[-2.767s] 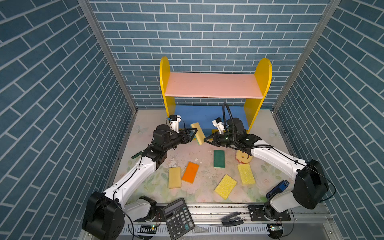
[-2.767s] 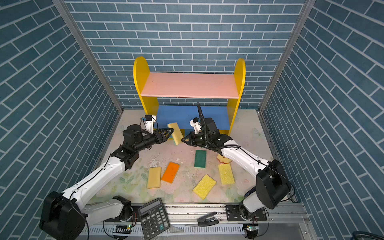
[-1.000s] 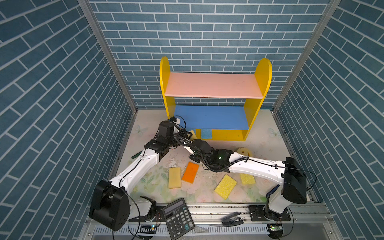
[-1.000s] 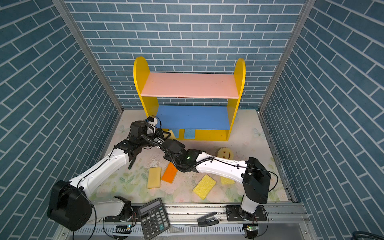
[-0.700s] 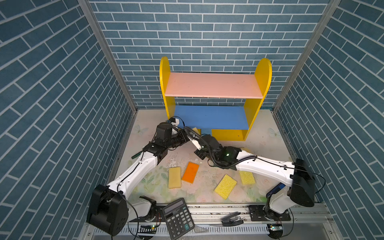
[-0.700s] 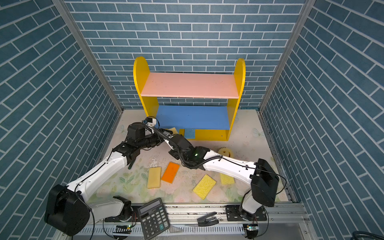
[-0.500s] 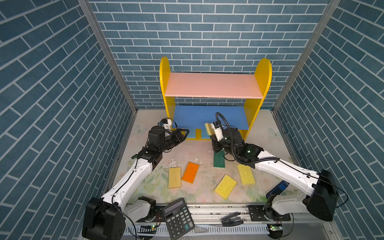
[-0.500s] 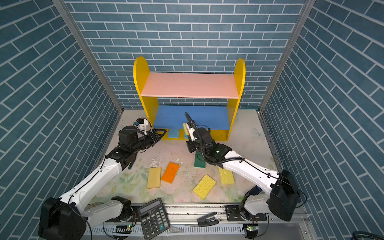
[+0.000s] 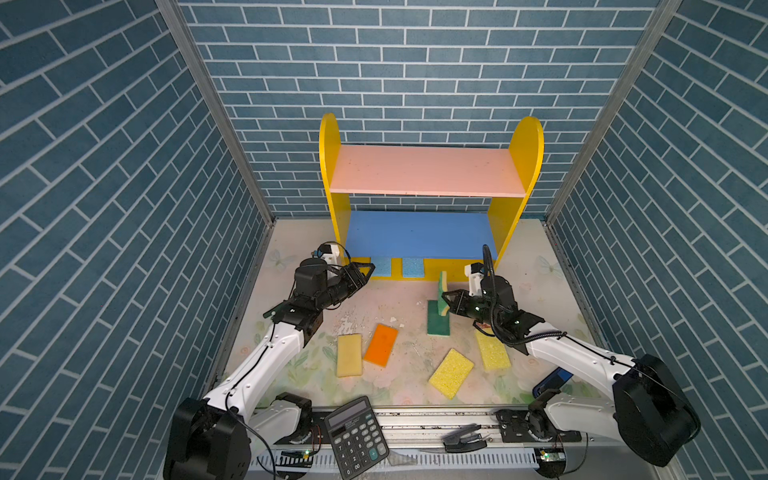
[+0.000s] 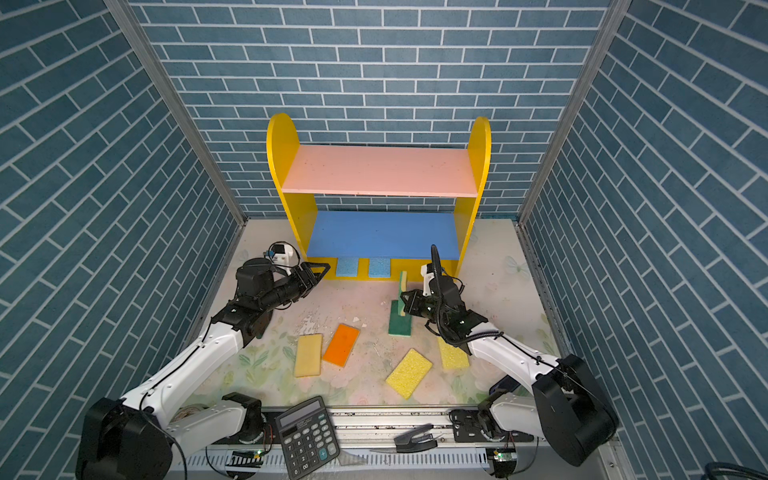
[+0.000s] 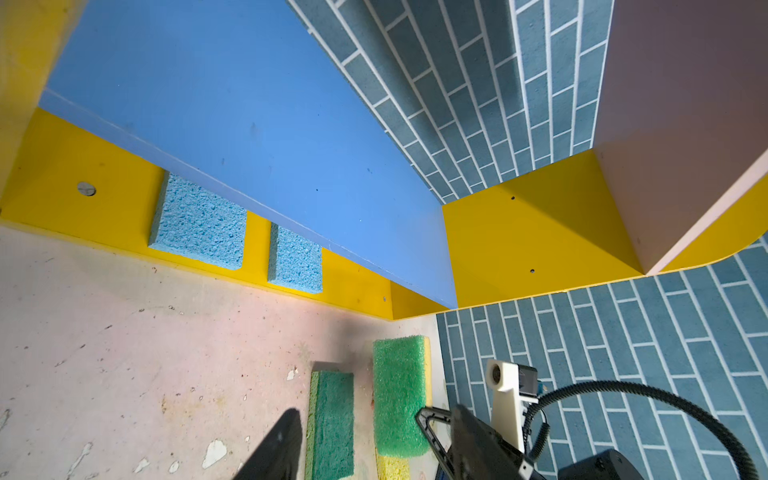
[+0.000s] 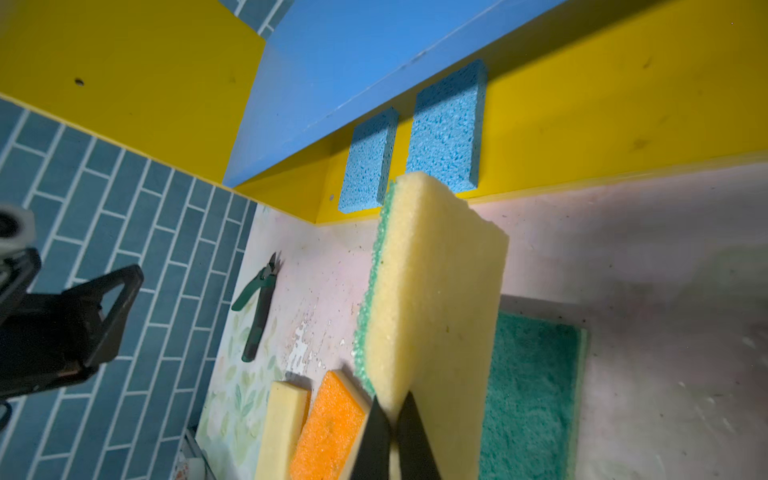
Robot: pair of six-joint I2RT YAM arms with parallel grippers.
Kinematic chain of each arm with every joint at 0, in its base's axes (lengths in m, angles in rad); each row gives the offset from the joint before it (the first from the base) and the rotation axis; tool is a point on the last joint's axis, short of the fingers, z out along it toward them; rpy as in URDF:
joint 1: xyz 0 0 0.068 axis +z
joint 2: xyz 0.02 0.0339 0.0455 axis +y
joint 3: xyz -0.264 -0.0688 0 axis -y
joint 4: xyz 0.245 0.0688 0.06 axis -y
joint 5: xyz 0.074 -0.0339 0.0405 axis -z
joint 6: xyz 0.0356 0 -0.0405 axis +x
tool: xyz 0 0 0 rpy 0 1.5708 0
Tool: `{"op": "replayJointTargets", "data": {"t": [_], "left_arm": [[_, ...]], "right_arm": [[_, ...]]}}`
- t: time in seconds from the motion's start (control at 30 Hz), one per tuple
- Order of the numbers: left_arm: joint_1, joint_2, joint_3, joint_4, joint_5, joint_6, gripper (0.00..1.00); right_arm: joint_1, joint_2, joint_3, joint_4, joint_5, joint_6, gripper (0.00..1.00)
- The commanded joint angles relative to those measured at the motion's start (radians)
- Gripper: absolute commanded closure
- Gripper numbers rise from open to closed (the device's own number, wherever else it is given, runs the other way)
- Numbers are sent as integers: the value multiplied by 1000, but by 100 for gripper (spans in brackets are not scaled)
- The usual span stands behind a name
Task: Place and organize the cleaning sponges onto the shelf
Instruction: 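Carry the green-and-yellow sponge toward the shelf base with the right gripper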
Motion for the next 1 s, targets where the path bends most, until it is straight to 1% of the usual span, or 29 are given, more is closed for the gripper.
{"op": "replayJointTargets", "data": {"t": [0.0, 0.13, 0.3, 0.4, 0.57, 0.7, 0.77, 0.8, 0.9, 0.97], "left_arm": [[4, -21, -2, -9, 1, 25, 41], [4, -29, -5, -9, 0, 24, 41], [4, -36, -5, -12, -2, 31, 41], [4, -37, -29, -10, -4, 35, 41], [4, -21, -42, 10, 2, 27, 41], [4, -7, -48, 31, 6, 17, 41], [4, -2, -48, 41, 7, 13, 41], [4, 0, -48, 43, 8, 14, 41], [4, 12, -42, 42, 14, 13, 41], [4, 17, -42, 50, 17, 10, 41]], "right_arm": [[-65, 24, -16, 134, -54, 61, 100], [-126, 142, -21, 301, -98, 115, 100], [-135, 333, -1, 500, -150, 211, 100], [-135, 399, -5, 568, -144, 240, 100], [-135, 441, -8, 572, -129, 242, 100], [-145, 431, -31, 503, -70, 236, 100], [-155, 422, -35, 455, -58, 224, 99], [-159, 416, -36, 422, -49, 217, 96], [-170, 390, -46, 348, -17, 210, 90], [-174, 374, -53, 327, -9, 197, 81]]}}
